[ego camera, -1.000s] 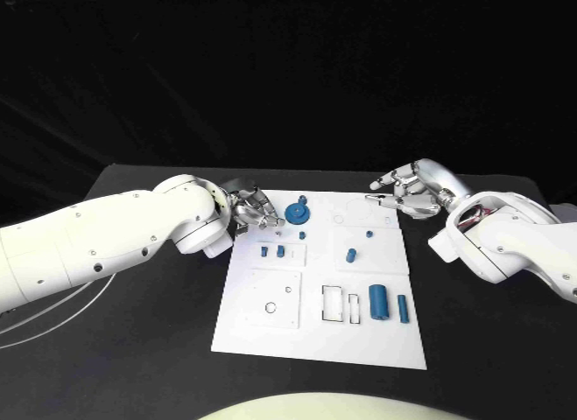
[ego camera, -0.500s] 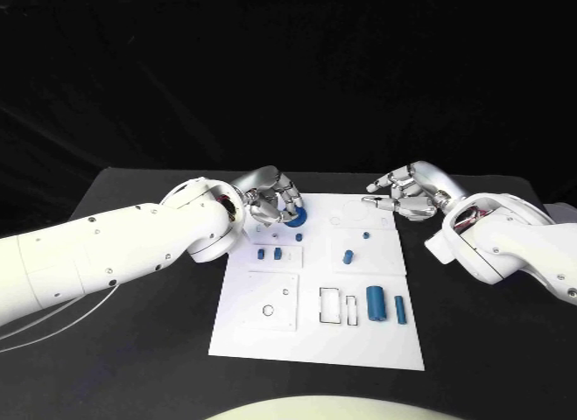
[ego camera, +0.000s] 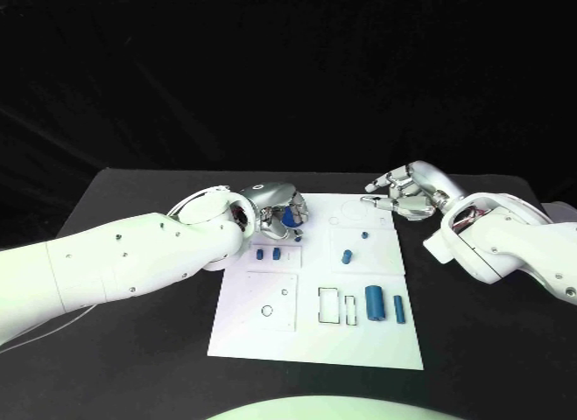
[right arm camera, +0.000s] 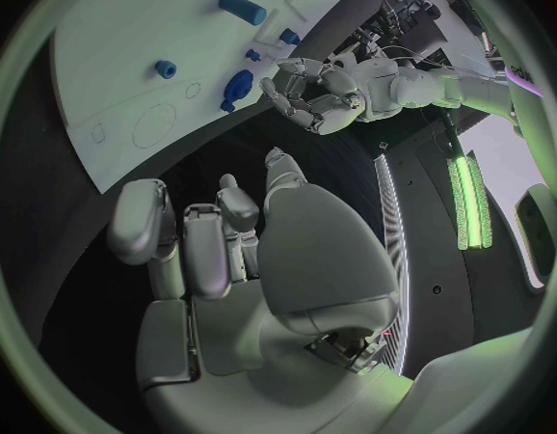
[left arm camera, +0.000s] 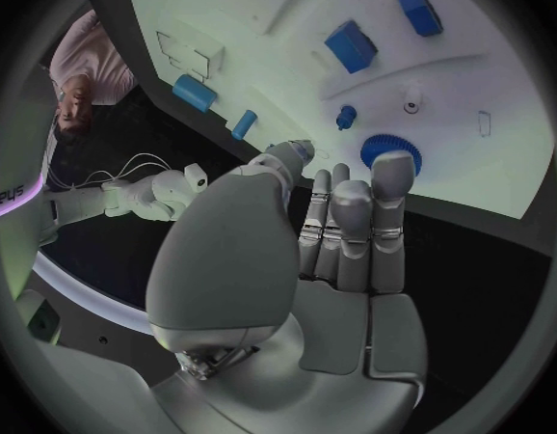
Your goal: Assemble the parts on the task board
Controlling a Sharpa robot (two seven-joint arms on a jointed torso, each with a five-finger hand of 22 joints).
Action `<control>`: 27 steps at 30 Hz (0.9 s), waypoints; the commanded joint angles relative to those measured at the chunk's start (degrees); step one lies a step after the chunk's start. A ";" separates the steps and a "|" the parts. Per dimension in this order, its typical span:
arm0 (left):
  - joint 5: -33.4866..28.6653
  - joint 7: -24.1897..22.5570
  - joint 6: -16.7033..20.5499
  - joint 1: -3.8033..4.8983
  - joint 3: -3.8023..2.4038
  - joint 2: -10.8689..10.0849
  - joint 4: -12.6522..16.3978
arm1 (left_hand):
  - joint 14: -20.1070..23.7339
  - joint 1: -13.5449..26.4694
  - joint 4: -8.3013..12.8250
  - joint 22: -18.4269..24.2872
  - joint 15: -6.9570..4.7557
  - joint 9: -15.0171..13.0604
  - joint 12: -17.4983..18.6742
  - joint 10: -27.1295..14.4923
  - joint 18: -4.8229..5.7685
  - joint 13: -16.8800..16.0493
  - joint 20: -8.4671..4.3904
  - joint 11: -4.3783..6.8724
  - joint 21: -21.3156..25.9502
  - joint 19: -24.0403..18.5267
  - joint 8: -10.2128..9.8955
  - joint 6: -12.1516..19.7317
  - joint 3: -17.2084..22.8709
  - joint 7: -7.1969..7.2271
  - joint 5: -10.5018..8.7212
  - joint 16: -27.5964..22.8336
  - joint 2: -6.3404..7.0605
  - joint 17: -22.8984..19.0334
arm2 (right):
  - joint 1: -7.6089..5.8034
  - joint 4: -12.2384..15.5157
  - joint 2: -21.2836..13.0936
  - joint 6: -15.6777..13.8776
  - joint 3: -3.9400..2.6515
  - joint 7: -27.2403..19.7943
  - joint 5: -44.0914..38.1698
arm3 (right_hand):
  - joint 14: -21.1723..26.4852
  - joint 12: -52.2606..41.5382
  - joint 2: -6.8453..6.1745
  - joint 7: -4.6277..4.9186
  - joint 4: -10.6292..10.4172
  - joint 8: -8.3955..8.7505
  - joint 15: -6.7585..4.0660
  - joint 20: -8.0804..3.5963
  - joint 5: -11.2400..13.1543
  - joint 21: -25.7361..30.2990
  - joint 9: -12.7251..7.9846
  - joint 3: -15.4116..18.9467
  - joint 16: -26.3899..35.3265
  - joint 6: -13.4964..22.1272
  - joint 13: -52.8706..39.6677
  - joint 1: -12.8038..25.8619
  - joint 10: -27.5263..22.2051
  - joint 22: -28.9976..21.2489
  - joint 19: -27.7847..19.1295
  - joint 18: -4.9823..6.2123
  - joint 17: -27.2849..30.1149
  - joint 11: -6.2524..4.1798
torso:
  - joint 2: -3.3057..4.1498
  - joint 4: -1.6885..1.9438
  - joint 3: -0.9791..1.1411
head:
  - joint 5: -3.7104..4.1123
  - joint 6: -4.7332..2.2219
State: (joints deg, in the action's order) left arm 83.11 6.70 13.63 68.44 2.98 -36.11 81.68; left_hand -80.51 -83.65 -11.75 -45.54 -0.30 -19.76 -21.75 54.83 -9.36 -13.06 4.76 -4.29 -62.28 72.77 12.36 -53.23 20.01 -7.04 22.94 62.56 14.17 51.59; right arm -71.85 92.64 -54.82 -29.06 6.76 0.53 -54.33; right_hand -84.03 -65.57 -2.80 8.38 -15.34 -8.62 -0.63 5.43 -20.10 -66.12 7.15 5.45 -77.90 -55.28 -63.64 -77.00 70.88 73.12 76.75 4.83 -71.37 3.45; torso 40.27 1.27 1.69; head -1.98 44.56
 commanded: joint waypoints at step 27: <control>4.46 3.52 -7.10 -0.31 0.02 3.47 -4.61 | -2.80 -1.55 1.37 -6.39 -0.97 2.94 0.42 4.34 2.12 2.70 -0.33 0.94 -4.97 3.31 -0.45 -3.40 0.84 0.53 -0.09 4.72 -2.62 3.77 | 0.03 0.41 -0.05 -0.27 -0.02 -0.30 -0.32 | -1.76 0.48 0.61 -0.19 0.07 -0.28 -0.25 -0.08 -0.25 0.24 -0.10 0.24 0.42 0.22 0.31 0.05 -0.69 -0.11 -0.52 0.77 0.16 -0.06 | -0.05 0.11 0.02 | 0.56 0.19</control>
State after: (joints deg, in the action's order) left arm 87.06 9.25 8.30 68.15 3.02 -32.84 77.10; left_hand -82.96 -85.02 -10.72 -51.89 -1.13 -16.87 -21.09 58.73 -7.96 -10.41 4.39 -3.29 -67.06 75.67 12.14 -56.28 20.72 -6.44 22.94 67.00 11.91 55.45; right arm -71.84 92.93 -54.87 -29.29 6.75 0.48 -54.30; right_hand -84.03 -65.22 -2.80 8.38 -15.34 -8.62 -0.63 5.43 -20.10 -66.12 7.10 5.45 -77.58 -55.27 -63.38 -77.00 70.48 73.07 76.75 4.83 -71.31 3.45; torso 40.23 1.30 1.70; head -1.48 44.75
